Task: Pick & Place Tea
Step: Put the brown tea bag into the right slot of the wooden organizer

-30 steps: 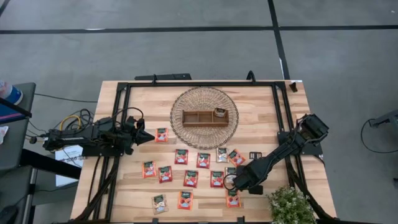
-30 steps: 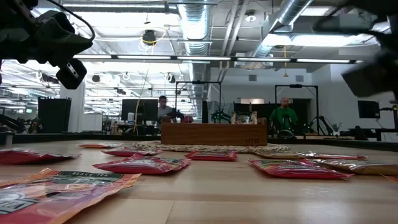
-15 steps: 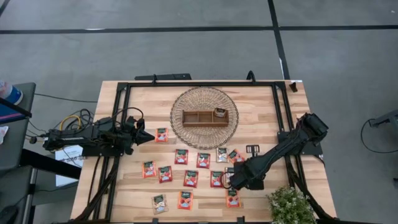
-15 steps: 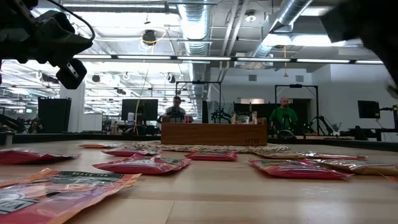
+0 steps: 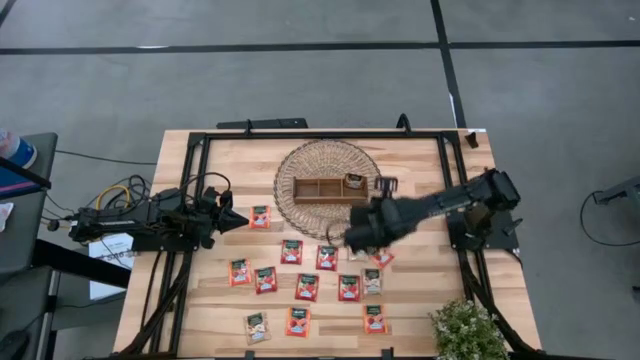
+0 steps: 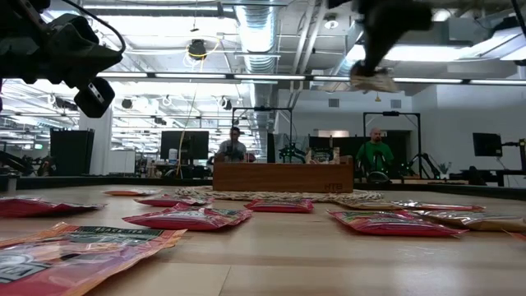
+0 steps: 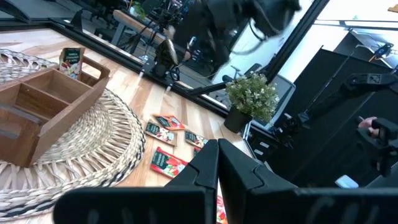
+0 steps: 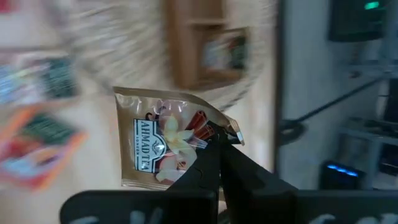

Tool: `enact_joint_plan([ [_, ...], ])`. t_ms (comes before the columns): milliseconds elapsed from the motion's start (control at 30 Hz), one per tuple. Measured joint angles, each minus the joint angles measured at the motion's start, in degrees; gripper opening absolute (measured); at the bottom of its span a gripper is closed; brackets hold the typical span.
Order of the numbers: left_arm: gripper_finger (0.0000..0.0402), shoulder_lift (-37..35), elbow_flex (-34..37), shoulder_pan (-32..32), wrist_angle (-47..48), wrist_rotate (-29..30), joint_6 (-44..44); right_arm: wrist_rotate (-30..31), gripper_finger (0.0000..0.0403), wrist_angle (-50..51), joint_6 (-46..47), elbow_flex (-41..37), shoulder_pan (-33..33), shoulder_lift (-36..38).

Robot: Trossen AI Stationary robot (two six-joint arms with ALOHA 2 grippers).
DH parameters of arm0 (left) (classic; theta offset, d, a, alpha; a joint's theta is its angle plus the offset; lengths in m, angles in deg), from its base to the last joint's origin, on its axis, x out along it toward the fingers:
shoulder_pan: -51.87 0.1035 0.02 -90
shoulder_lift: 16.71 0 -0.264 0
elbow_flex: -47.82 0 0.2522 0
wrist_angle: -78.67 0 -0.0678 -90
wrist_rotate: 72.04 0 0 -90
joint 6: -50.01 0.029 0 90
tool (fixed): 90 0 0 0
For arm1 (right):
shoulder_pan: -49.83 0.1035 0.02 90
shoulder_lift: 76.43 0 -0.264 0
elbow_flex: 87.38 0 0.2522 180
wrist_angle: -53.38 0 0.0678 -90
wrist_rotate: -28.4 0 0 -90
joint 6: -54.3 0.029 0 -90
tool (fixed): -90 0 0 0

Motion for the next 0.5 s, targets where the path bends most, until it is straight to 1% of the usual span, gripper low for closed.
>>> enact_joint_plan([
  [167,0.0,0.0,0.0,0.0,0.0,0.0,0.0,4.7,0.0,-0.1,-3.9,1.2,-5.9,0.0],
  [300,0.0,0.0,0.0,0.0,0.0,0.0,0.2,8.1,0.0,-1.1,-6.7,1.6,-9.2,0.0],
  [400,0.0,0.0,0.0,0.0,0.0,0.0,1.6,9.8,0.0,-4.4,-7.0,1.6,-11.0,0.0],
  [500,0.0,0.0,0.0,0.0,0.0,0.0,1.8,10.3,0.0,-9.8,-9.7,1.6,-12.5,-0.5],
])
